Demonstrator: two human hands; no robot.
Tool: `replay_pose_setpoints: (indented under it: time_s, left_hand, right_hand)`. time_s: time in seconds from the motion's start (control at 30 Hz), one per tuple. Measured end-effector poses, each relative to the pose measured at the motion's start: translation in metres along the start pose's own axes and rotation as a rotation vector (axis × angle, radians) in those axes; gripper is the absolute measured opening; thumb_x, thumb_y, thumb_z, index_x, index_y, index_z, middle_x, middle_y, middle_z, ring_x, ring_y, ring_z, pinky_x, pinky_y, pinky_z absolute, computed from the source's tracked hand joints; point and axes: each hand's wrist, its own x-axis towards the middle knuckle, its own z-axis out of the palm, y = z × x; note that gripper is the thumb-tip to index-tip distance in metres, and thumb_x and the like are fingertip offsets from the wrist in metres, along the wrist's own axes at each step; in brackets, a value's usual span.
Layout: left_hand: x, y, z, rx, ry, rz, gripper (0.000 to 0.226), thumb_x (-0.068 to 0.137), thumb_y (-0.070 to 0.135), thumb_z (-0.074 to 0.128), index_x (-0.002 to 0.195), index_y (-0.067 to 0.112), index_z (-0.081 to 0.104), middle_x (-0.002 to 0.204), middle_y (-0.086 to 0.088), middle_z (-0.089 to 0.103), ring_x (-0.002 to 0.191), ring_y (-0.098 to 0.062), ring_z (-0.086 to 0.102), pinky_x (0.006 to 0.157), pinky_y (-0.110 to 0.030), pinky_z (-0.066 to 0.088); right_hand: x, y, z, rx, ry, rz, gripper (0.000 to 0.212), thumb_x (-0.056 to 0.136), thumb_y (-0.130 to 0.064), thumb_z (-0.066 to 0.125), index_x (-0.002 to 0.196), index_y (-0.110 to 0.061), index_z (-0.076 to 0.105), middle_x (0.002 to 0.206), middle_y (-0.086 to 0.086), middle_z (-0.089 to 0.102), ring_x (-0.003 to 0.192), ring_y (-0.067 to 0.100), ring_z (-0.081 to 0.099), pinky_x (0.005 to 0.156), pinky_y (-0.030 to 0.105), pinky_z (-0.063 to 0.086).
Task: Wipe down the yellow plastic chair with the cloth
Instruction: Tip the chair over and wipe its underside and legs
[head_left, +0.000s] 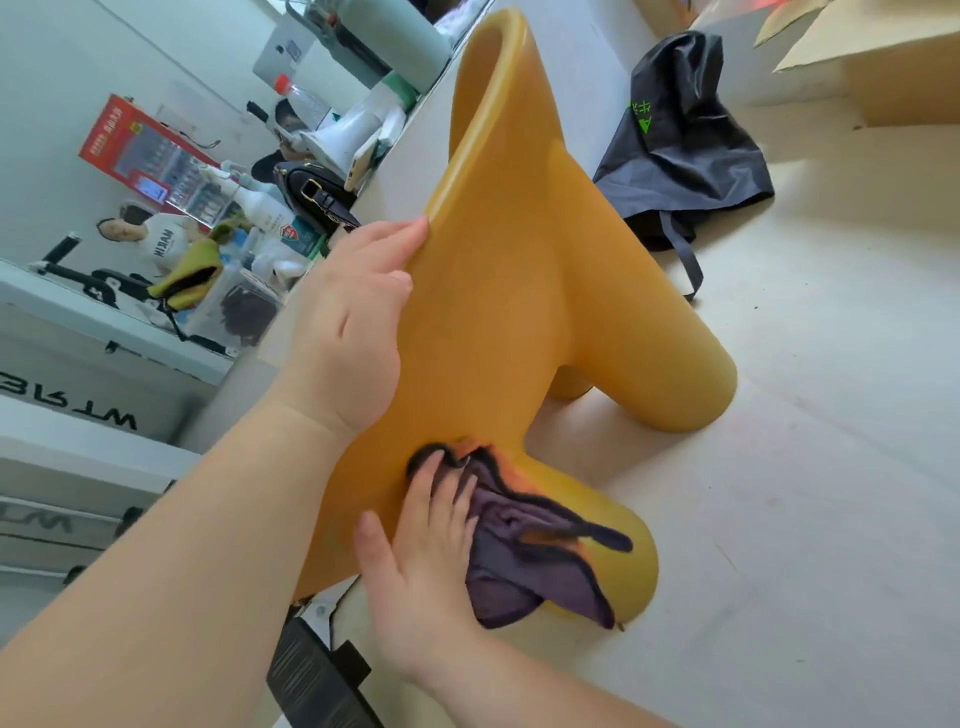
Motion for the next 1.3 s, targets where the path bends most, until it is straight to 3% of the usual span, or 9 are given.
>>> replay_pose_setpoints:
  time_s: [0.1, 0.23, 0.4, 0.53, 0.63, 0.83, 1.03, 1.13, 1.3]
  left_hand:
    - [-0.016, 0.009, -0.004, 0.07, 0.018, -0.042, 0.058, 0.092, 0.027, 0.036, 0.149, 0.017, 0.047, 0.146, 0.006, 0.048, 0.133, -0.002, 0.038, 0.111, -0.019, 0.028]
    - [-0.079, -0.006, -0.016, 0.196, 0.049, -0.144, 0.065, 0.088, 0.025, 0.042, 0.153, 0.022, 0.037, 0.147, 0.005, 0.046, 0.134, -0.006, 0.037, 0.113, -0.041, 0.033]
    - [-0.16, -0.045, -0.029, 0.319, 0.132, -0.283, 0.069, 0.084, 0.029, 0.04, 0.152, 0.018, 0.035, 0.142, -0.007, 0.05, 0.127, -0.025, 0.045, 0.106, -0.059, 0.037]
    - [-0.183, -0.055, -0.016, 0.284, 0.169, -0.323, 0.069, 0.085, 0.026, 0.044, 0.153, 0.017, 0.034, 0.135, -0.009, 0.054, 0.119, -0.027, 0.048, 0.105, -0.056, 0.036]
    - [-0.186, -0.054, -0.005, 0.255, 0.251, -0.336, 0.069, 0.084, 0.022, 0.047, 0.152, 0.014, 0.036, 0.133, -0.009, 0.056, 0.118, -0.026, 0.048, 0.105, -0.053, 0.035]
    - [-0.189, -0.05, -0.004, 0.045, 0.333, -0.348, 0.064, 0.087, 0.021, 0.041, 0.151, 0.019, 0.042, 0.127, 0.004, 0.057, 0.116, -0.019, 0.049, 0.104, -0.057, 0.037]
    - [-0.19, -0.057, -0.007, -0.081, 0.344, -0.328, 0.064, 0.086, 0.03, 0.033, 0.149, 0.024, 0.046, 0.128, 0.017, 0.055, 0.12, -0.013, 0.051, 0.102, -0.056, 0.041]
    - [-0.191, -0.059, -0.008, -0.138, 0.333, -0.344, 0.061, 0.089, 0.027, 0.031, 0.148, 0.026, 0.046, 0.118, 0.05, 0.046, 0.117, 0.015, 0.043, 0.105, -0.034, 0.038]
    - [-0.196, -0.057, -0.018, -0.237, 0.287, -0.384, 0.066, 0.088, 0.032, 0.025, 0.151, 0.022, 0.044, 0.147, 0.015, 0.047, 0.137, -0.002, 0.039, 0.117, -0.041, 0.032]
  right_hand:
    - [0.019, 0.033, -0.018, -0.046, 0.023, 0.015, 0.099, 0.07, -0.096, -0.004, 0.151, -0.045, -0.029, 0.159, -0.014, -0.042, 0.146, 0.014, -0.04, 0.121, 0.051, -0.003]
    - [0.053, 0.073, -0.04, -0.19, 0.042, 0.33, 0.061, 0.105, -0.055, 0.015, 0.159, -0.041, -0.009, 0.169, 0.002, -0.021, 0.155, 0.035, -0.018, 0.119, 0.066, 0.006]
    - [0.001, 0.04, 0.0, -0.13, 0.088, 0.101, 0.099, 0.062, -0.1, -0.009, 0.145, -0.051, -0.031, 0.161, -0.009, -0.039, 0.148, 0.022, -0.038, 0.12, 0.051, -0.018]
    - [-0.013, 0.015, 0.024, -0.194, 0.093, -0.054, 0.103, 0.061, -0.098, -0.016, 0.148, -0.045, -0.035, 0.155, -0.011, -0.048, 0.143, 0.019, -0.044, 0.116, 0.045, -0.025]
    - [0.001, 0.037, 0.019, -0.275, 0.161, -0.086, 0.097, 0.072, -0.095, -0.007, 0.151, -0.044, -0.031, 0.16, -0.015, -0.04, 0.151, 0.018, -0.031, 0.12, 0.05, -0.014]
    - [0.029, 0.049, -0.011, -0.144, 0.238, 0.2, 0.105, 0.076, -0.087, 0.011, 0.162, -0.03, -0.006, 0.172, -0.003, -0.006, 0.157, 0.028, -0.011, 0.123, 0.061, -0.002]
    - [-0.032, 0.013, 0.042, -0.233, 0.071, -0.146, 0.109, 0.07, -0.096, -0.005, 0.159, -0.034, -0.019, 0.166, -0.007, -0.028, 0.149, 0.022, -0.036, 0.122, 0.052, -0.014]
    - [-0.027, 0.023, 0.04, -0.292, 0.065, -0.188, 0.094, 0.073, -0.092, -0.007, 0.152, -0.045, -0.027, 0.161, -0.013, -0.039, 0.147, 0.018, -0.039, 0.12, 0.057, -0.012]
    - [0.014, 0.057, 0.001, -0.284, 0.178, -0.033, 0.093, 0.079, -0.09, 0.007, 0.154, -0.045, -0.023, 0.166, -0.011, -0.029, 0.155, 0.022, -0.015, 0.118, 0.064, 0.006]
